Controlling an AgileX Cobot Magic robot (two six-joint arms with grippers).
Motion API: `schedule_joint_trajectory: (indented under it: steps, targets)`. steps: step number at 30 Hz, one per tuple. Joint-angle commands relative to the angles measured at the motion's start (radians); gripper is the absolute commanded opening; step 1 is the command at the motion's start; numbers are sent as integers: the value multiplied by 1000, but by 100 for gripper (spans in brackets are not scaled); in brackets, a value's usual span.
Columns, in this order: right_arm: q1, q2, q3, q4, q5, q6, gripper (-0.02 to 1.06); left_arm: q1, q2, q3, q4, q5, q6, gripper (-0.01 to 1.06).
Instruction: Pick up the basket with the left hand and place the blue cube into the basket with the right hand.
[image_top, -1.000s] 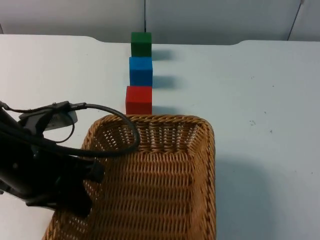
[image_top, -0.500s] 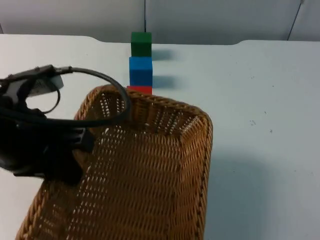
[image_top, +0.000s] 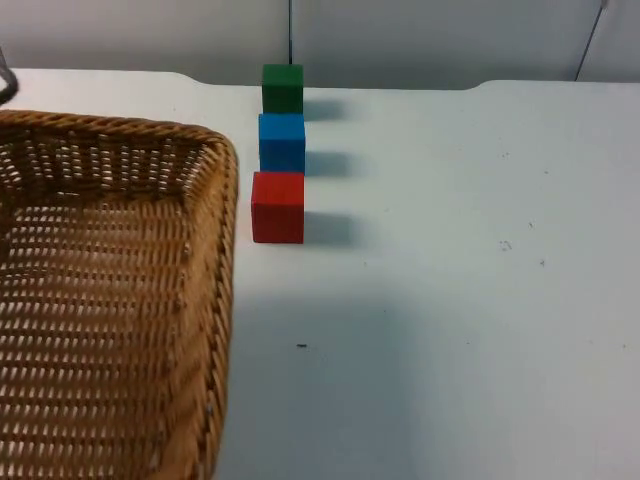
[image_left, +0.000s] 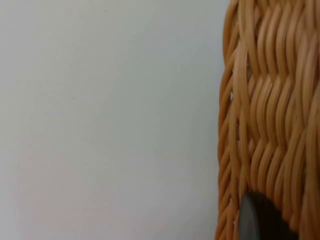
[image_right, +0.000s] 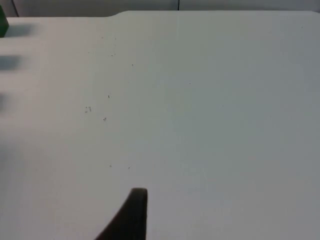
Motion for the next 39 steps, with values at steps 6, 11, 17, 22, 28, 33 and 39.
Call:
schedule_joint_trajectory:
  steps: [6,11,17,22,28,33,39]
  targets:
    - [-8,-4,2,-9,-9,3,104,78,-12,-95,-2,114,25,0]
    - [-8,1,-8,13,-9,3,104,78,33,-170,18,179,23,0]
    - [-8,146,-98,34,-60,-5,104,78,105,-184,35,199,23,0]
    - [-8,317,-187,137,-173,-67,104,78,121,-184,39,179,27,0]
    - [-8,627,-315,355,-301,-206,103,78,122,-184,39,163,27,0]
    - [-8,905,-471,491,-329,-315,103,78,122,-184,37,167,27,0]
    - [133,1270,-729,513,-399,-272,103,78,122,-184,37,170,27,0]
